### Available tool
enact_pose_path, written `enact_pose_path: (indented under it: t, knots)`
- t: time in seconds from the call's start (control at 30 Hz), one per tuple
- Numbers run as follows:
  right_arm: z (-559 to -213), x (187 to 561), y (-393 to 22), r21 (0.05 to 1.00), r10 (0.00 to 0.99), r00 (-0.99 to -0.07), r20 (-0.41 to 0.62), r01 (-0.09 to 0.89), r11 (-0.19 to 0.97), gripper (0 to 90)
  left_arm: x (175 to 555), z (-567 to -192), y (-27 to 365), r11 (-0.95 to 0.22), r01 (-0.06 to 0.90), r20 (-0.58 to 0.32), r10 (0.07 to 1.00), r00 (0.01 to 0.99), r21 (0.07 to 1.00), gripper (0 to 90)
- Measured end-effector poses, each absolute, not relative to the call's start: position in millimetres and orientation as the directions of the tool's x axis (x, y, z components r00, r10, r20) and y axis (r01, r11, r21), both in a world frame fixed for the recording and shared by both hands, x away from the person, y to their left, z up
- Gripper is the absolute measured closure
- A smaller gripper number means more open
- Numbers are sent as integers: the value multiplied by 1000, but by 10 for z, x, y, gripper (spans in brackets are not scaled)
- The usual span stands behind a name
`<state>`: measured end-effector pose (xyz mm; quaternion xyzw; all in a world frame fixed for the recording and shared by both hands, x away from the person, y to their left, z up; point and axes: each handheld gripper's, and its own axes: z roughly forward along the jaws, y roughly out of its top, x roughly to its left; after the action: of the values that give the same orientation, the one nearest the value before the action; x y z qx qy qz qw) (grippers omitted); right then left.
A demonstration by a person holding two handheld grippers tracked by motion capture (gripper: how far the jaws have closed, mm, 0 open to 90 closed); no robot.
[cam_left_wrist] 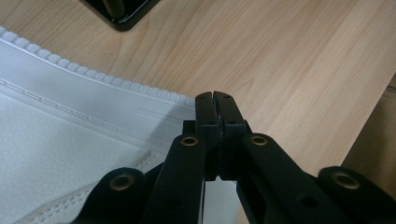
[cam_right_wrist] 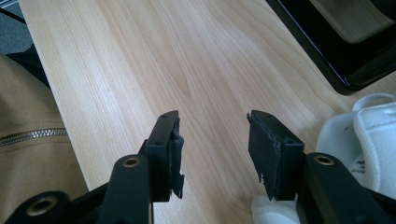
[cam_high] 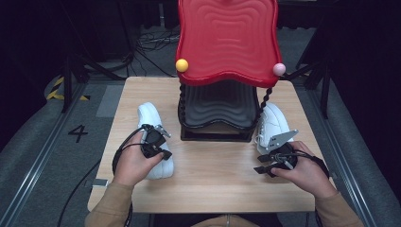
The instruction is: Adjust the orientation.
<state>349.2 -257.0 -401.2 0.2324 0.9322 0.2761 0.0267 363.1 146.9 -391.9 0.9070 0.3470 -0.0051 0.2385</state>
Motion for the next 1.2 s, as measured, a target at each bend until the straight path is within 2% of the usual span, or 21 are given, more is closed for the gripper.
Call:
enact_pose_path:
  t: [0.3, 0.33, 0.4, 0.47, 0.57, 0.83, 1.2]
  knots:
    - [-4001, 3439, -2665, 532, 471, -879, 78, 436, 726, 548, 3761, -3977, 1234, -665, 617, -175, 608, 774, 420, 898]
    - [-4000, 3434, -2674, 532, 474, -877, 77, 438, 724, 547, 3770, -3975, 1209, -659, 613, -173, 607, 776, 436, 863]
    - [-3999, 3429, -2685, 533, 476, -876, 75, 439, 723, 548, 3770, -3961, 1187, -659, 604, -173, 599, 782, 448, 687]
    - [-4004, 3422, -2705, 530, 484, -871, 80, 449, 720, 545, 3742, -3892, 1133, -644, 589, -183, 584, 791, 488, 654]
    - [-4010, 3417, -2731, 530, 491, -867, 81, 455, 716, 543, 3692, -3795, 1105, -658, 576, -119, 603, 789, 485, 558]
    - [-4008, 3409, -2734, 532, 493, -866, 81, 455, 714, 542, 3660, -3723, 1211, -637, 598, -125, 627, 769, 487, 526]
    - [-4005, 3423, -2699, 531, 484, -871, 82, 449, 719, 538, 3600, -3800, 1227, -674, 641, -153, 636, 756, 367, 454]
